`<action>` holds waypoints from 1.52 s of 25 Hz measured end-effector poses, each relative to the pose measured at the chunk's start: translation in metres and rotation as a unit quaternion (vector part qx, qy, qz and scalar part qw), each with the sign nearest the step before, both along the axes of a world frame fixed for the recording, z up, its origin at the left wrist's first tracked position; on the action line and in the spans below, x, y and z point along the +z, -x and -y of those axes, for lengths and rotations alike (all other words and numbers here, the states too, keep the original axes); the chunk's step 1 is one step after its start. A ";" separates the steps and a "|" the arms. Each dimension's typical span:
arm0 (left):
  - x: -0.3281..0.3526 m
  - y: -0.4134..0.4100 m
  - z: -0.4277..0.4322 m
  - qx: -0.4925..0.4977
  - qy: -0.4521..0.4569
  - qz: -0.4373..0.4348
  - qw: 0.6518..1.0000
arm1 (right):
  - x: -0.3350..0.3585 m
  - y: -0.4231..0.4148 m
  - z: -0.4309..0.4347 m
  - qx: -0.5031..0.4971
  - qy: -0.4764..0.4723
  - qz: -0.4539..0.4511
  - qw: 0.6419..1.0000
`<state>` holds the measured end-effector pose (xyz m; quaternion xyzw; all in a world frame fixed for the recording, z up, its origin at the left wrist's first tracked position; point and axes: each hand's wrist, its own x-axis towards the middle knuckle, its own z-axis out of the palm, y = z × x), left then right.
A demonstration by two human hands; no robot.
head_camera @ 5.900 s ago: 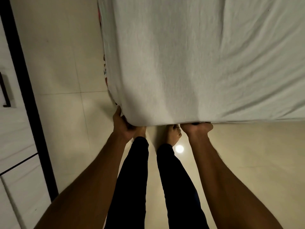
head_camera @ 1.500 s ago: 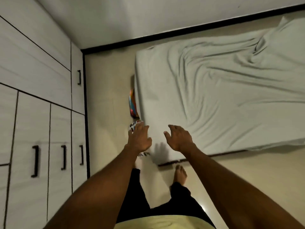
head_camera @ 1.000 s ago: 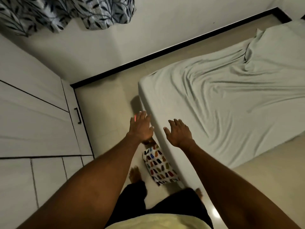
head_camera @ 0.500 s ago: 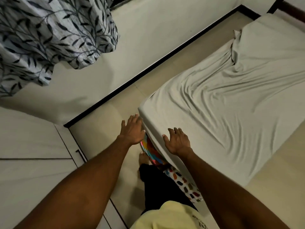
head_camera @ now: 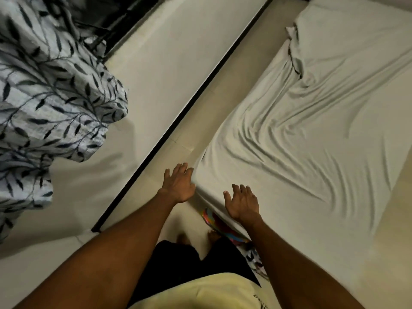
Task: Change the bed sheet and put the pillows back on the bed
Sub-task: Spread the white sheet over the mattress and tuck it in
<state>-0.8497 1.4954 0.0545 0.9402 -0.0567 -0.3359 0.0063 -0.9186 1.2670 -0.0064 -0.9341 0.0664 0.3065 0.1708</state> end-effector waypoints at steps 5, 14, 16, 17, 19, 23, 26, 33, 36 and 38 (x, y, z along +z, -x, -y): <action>-0.019 -0.071 -0.008 -0.086 0.017 -0.034 0.996 | -0.012 -0.031 -0.026 -0.142 -0.020 -0.001 0.990; -0.070 -0.194 -0.036 -0.236 0.023 -0.159 0.958 | -0.036 -0.075 -0.111 -0.428 0.006 -0.015 0.903; -0.086 -0.209 -0.036 -0.239 0.055 -0.173 0.954 | -0.041 -0.082 -0.141 -0.452 0.000 -0.017 0.892; -0.098 -0.217 -0.038 -0.210 0.080 -0.186 0.956 | -0.045 -0.084 -0.154 -0.461 -0.004 -0.018 0.887; -0.121 -0.224 -0.047 -0.103 0.145 -0.214 0.960 | -0.053 -0.084 -0.176 -0.471 -0.015 -0.022 0.882; -0.191 -0.229 -0.063 0.103 0.194 -0.221 0.950 | -0.110 -0.088 -0.207 -0.510 -0.042 -0.018 0.859; -0.269 -0.225 -0.066 0.191 0.192 -0.213 0.939 | -0.175 -0.090 -0.218 -0.507 -0.047 -0.006 0.860; -0.397 -0.214 -0.038 0.380 0.244 -0.219 0.865 | -0.279 -0.105 -0.207 -0.489 0.076 0.092 0.864; -0.413 -0.212 -0.038 0.433 0.279 -0.200 0.833 | -0.289 -0.107 -0.211 -0.507 0.105 0.106 0.849; -0.414 -0.212 -0.049 0.476 0.305 -0.205 0.799 | -0.291 -0.106 -0.219 -0.511 0.104 0.099 0.848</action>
